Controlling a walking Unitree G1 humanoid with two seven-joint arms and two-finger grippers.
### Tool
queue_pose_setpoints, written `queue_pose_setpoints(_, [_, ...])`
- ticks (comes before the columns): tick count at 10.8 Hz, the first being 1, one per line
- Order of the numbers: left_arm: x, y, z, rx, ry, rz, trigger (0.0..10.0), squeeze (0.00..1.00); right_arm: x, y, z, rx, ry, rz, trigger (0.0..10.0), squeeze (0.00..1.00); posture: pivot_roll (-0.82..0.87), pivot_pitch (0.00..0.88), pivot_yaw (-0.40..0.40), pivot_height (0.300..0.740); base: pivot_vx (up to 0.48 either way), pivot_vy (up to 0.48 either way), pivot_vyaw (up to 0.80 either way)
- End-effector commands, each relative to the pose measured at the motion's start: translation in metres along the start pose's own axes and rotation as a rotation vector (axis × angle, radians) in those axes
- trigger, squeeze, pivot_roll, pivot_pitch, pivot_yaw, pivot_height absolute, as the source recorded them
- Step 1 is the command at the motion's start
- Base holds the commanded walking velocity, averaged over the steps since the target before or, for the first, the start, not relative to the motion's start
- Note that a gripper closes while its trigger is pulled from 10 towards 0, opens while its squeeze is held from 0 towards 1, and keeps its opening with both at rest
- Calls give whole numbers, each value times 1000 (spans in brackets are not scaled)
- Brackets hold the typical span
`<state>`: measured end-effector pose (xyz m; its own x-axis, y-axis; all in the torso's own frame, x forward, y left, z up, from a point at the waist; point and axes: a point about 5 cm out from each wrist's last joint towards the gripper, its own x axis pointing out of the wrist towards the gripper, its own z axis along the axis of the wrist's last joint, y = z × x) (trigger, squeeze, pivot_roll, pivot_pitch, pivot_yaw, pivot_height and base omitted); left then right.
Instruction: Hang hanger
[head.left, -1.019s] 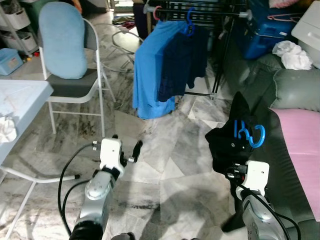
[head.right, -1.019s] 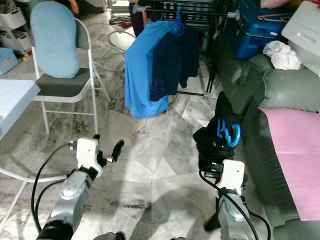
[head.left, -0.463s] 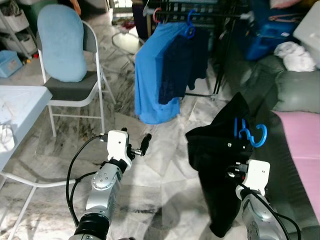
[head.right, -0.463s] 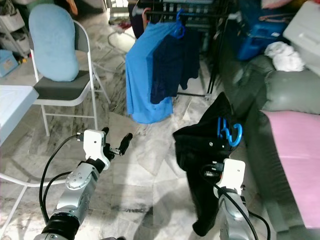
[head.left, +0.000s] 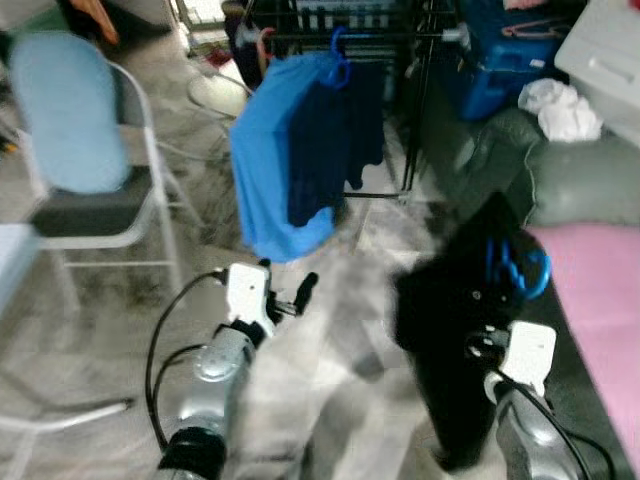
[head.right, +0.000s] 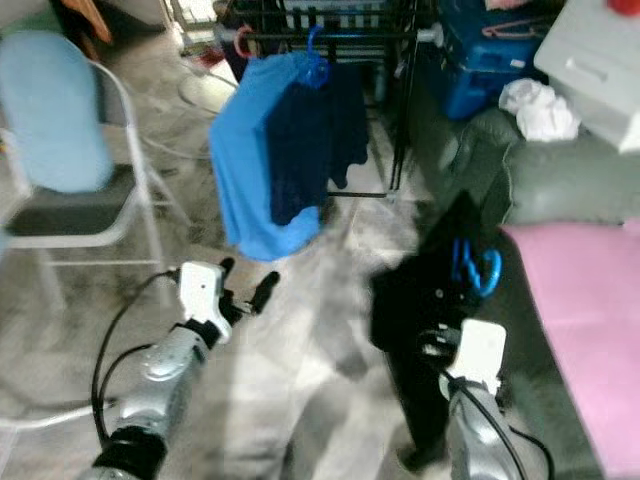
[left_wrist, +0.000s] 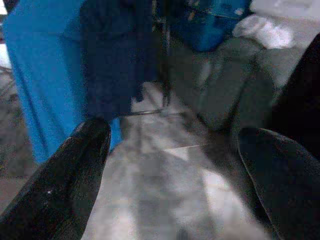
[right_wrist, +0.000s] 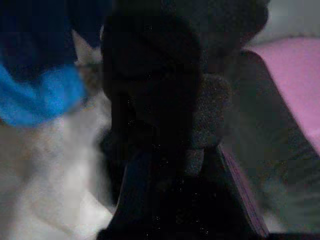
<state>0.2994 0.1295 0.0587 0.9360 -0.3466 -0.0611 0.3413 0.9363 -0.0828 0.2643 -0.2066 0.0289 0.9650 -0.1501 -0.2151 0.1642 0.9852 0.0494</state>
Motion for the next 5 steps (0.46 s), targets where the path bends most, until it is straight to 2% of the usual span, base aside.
queue_pose_setpoints(1, [4,-6,2,-11,-5,-14,10000,0,-2,-8,5,-9,-32,-20,10000,0,-146,95,27,740,480,0,0])
queue_pose_setpoints(2, [4,-5,1,-16,0,-11,10000,0,-3,-5,5,-27,-34,16,10000,0,-146,97,28,740,480,0,0])
queue_pose_setpoints(5, [6,-3,-3,-32,13,3,10000,0,-3,0,9,-42,-46,48,10000,0,-146,96,29,740,471,0,650])
